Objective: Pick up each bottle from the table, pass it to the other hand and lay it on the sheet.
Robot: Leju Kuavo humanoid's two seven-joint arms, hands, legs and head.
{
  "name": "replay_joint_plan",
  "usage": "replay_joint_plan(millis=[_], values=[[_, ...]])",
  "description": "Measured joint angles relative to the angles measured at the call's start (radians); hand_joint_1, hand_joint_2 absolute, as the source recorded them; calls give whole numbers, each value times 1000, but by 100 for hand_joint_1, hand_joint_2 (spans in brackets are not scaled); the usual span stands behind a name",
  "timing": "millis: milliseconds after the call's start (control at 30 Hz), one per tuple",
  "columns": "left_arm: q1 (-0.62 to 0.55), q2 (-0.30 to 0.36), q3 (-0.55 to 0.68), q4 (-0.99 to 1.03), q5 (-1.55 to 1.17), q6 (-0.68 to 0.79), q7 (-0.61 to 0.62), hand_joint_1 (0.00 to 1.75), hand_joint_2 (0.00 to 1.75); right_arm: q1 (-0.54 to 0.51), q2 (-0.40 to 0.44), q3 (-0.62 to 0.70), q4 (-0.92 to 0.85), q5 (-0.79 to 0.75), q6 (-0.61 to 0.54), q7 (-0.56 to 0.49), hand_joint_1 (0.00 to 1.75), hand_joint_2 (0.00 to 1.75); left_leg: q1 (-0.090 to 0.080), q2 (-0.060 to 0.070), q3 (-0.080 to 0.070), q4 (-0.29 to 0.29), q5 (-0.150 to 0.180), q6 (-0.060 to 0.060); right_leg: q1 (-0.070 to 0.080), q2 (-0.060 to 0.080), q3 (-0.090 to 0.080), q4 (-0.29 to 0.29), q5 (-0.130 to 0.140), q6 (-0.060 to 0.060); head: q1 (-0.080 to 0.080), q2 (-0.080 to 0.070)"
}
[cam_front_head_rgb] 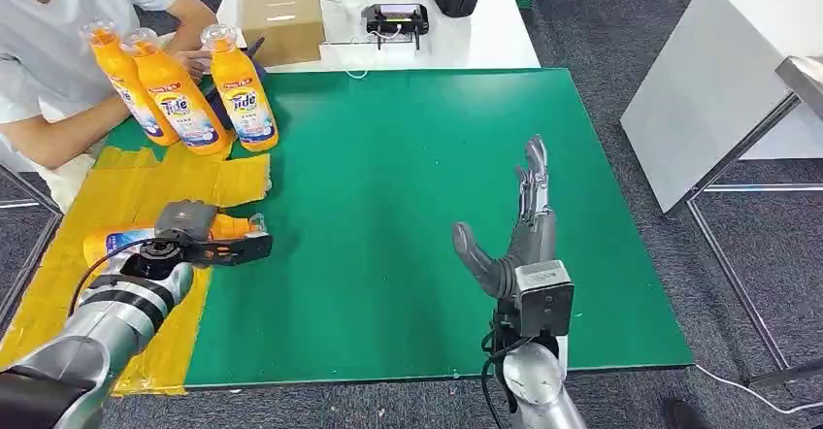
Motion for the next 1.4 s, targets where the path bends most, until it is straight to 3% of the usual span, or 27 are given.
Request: replay_joint_plan(millis=[100,133,167,333,700,900,1067,1133,1267,1400], values=[[-6,0,12,22,6,13,25,143,175,-11,0,2,14,11,3,14,0,175,0,0,1,0,0,0,0,0,0,0,0,0,0,0],[-6,1,13,27,6,16,29,7,175,-13,0,2,18,11,3,16,0,175,0,0,1,0,0,0,0,0,0,0,0,0,0,0],[-6,1,14,30,6,19,31,0,175,-14,0,2,21,11,3,18,0,175,0,0,1,0,0,0,0,0,0,0,0,0,0,0],[-6,1,26,40,3,62,44,0,175,-17,0,2,35,17,2,21,0,175,0,0,3,0,1,-1,0,0,2,0,0,0,0,0],[57,-11,30,-56,-71,346,61,0,175,4,-15,0,35,30,-5,29,0,175,0,0,1,0,1,-1,0,0,0,0,0,0,0,0],[81,-13,37,-111,-82,372,62,0,175,12,-18,-2,35,33,-8,29,0,175,0,0,0,0,1,-1,0,0,-1,0,0,0,0,0],[130,-6,22,-200,-105,609,117,0,175,25,-23,-2,32,65,-41,18,0,175,0,0,0,0,1,-1,0,0,-1,0,0,0,0,0],[214,-6,42,-365,-58,668,14,0,175,51,-31,-2,19,95,-82,-3,0,175,0,1,1,0,0,-1,0,0,-2,0,0,0,0,0],[445,-81,128,-690,396,662,-470,0,175,144,-70,-16,-49,112,-97,-55,0,175,-2,0,0,0,-4,2,-3,0,-1,-1,-3,3,1,0],[637,-115,124,-930,696,570,-577,0,175,238,-112,-55,-111,90,-43,-85,0,175,-3,2,0,0,-9,2,-3,4,-2,-3,-3,3,0,0]])
